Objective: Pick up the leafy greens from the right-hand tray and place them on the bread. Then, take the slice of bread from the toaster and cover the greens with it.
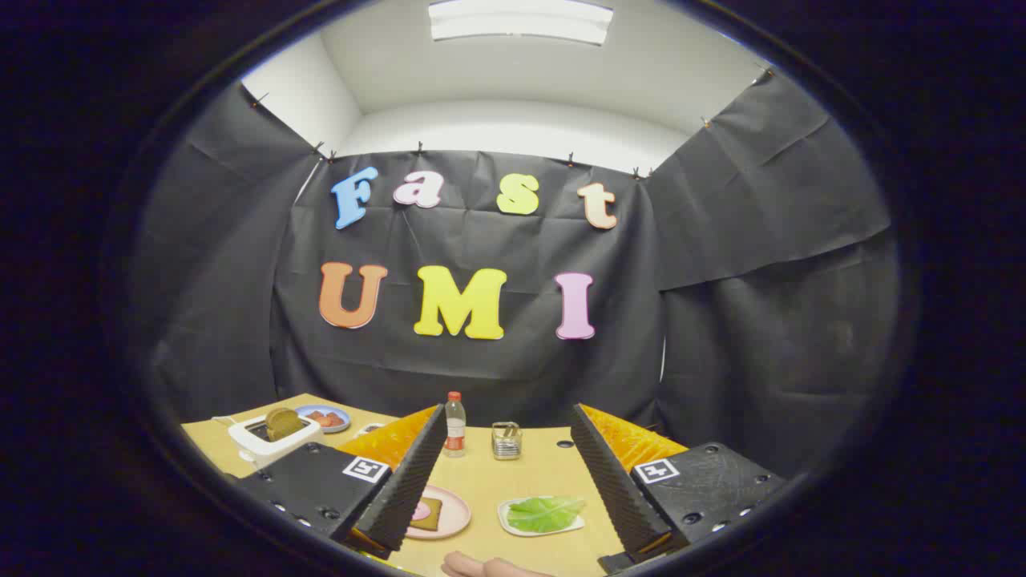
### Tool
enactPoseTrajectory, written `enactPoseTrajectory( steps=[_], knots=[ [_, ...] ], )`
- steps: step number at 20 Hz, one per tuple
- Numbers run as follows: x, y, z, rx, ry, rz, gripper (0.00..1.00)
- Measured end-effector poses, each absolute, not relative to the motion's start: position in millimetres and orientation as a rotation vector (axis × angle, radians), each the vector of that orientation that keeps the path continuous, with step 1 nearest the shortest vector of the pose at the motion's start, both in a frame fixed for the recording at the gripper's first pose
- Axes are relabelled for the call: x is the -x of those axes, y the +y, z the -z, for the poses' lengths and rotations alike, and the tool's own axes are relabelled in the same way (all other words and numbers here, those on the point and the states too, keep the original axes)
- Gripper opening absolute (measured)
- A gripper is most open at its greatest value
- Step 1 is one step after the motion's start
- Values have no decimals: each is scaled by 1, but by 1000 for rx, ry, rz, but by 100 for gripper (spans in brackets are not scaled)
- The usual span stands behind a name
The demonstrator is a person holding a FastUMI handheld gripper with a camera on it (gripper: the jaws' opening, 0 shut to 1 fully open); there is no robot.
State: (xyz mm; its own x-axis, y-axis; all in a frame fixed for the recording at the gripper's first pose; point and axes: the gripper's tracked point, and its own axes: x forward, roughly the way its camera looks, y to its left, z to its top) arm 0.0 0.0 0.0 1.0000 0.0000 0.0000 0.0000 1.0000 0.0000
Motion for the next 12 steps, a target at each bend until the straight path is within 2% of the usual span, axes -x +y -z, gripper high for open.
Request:
enactPoseTrajectory(
  steps=[7, 12],
  knots=[
    [5, 32, -6, 3, 11, 4, 95],
    [2, 24, -12, -5, 1, 22, 95]
  ],
)
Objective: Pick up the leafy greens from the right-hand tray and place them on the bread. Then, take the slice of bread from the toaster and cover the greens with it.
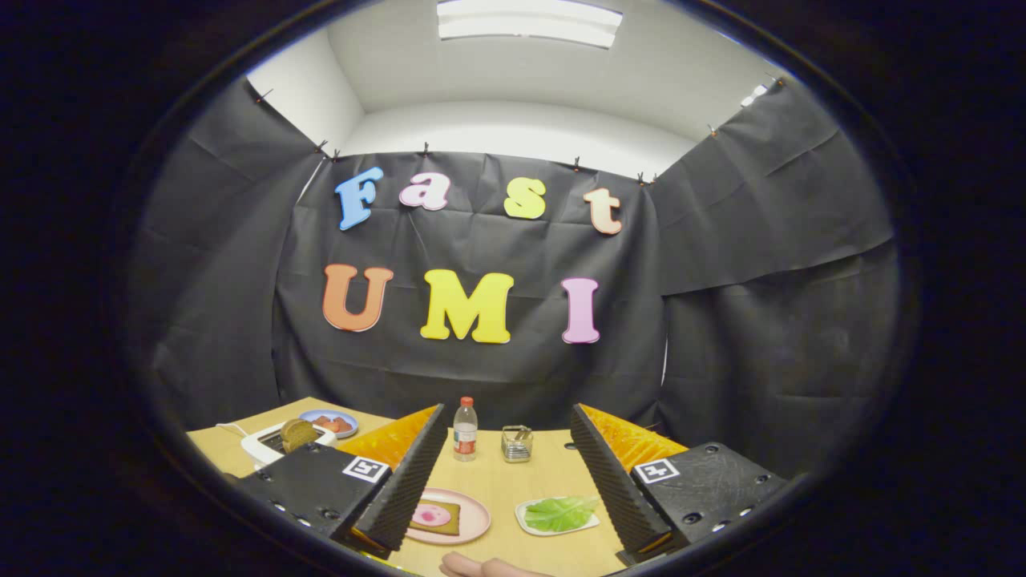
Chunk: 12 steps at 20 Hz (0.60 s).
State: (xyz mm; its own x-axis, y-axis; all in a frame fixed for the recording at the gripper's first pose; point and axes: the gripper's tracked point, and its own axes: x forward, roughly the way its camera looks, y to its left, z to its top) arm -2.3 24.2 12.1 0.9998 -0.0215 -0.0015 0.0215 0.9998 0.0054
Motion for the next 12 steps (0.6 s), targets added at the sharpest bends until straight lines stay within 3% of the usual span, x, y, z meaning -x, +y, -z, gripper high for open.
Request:
enactPoseTrajectory(
  steps=[12],
  knots=[
    [-23, -22, 29, -16, 49, 51, 95]
  ],
)
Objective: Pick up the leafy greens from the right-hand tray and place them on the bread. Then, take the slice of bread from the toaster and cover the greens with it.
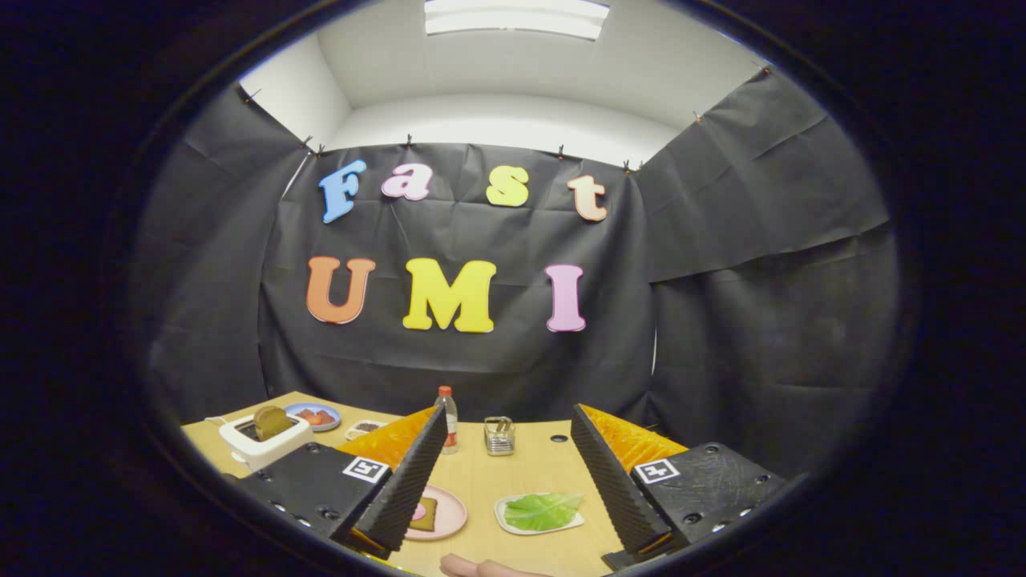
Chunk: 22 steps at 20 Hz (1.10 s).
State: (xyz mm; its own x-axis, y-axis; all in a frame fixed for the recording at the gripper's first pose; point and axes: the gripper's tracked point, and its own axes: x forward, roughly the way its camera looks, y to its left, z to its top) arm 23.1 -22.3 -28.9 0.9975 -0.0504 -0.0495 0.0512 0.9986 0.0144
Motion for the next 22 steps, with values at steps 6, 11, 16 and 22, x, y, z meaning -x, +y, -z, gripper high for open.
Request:
enactPoseTrajectory(
  steps=[6, 11, 16, 22],
  knots=[
    [-70, -72, 99, -20, 182, 117, 95],
    [-118, -114, 173, -22, 330, 181, 95],
    [-160, -127, 241, -60, 485, 156, 95],
    [-185, -138, 309, -35, 682, 158, 95]
  ],
)
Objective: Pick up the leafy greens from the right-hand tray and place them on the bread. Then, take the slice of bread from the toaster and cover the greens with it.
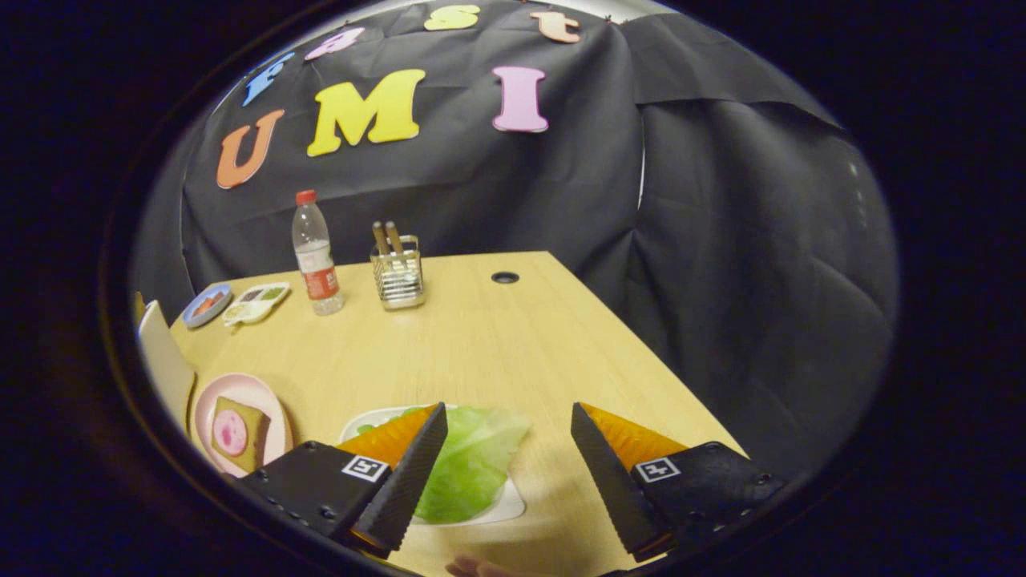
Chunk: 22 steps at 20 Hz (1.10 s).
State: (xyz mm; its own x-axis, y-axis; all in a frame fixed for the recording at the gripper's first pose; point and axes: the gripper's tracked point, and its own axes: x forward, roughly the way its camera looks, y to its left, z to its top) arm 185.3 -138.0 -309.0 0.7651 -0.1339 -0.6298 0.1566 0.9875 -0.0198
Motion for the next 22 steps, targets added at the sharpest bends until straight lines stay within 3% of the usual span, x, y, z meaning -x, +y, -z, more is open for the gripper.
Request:
enactPoseTrajectory(
  steps=[7, 11, 14, 17, 19, 21, 22],
  knots=[
    [-193, -145, 350, -4, 784, 170, 93],
    [-193, -145, 353, 63, 779, 174, 81],
    [-194, -151, 349, 190, 766, 205, 51],
    [-193, -145, 343, 217, 745, 204, 36],
    [-193, -141, 336, 209, 728, 205, 14],
    [-183, -136, 333, 191, 718, 212, 13],
    [-192, -138, 333, 182, 724, 195, 1]
  ],
)
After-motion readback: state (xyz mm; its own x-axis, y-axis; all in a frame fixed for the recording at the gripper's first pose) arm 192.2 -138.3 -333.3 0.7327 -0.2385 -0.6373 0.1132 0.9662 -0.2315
